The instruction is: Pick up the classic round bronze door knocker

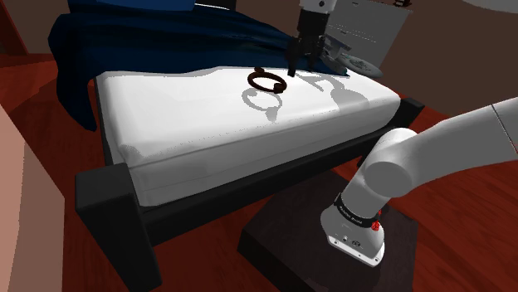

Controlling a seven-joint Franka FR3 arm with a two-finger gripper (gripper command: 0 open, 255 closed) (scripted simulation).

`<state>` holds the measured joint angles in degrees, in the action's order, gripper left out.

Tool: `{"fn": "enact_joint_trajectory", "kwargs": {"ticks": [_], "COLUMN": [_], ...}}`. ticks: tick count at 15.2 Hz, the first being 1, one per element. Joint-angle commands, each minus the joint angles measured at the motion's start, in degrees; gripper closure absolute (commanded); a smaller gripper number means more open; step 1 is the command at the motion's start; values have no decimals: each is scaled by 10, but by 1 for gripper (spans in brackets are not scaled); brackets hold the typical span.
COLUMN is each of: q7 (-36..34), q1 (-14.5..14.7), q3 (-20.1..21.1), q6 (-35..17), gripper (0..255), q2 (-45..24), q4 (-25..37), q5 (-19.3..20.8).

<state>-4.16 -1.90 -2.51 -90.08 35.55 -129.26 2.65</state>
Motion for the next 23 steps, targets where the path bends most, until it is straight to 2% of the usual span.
{"fn": "enact_joint_trajectory", "kwargs": {"ticks": [1,5,14,15,23], "q7": [0,0,-4,-3,-4], "q1": [-2,-7,-7,-7,-7], "q3": [-1,-4,-5,-6,-5], "q6": [-22,-51,-109,-110,-111], "gripper": [0,0,0,255,255], "q2": [-49,-128,-127,-126,-123], "q4": [29,82,23,21,17], "q5": [8,22,23,23,23]}}
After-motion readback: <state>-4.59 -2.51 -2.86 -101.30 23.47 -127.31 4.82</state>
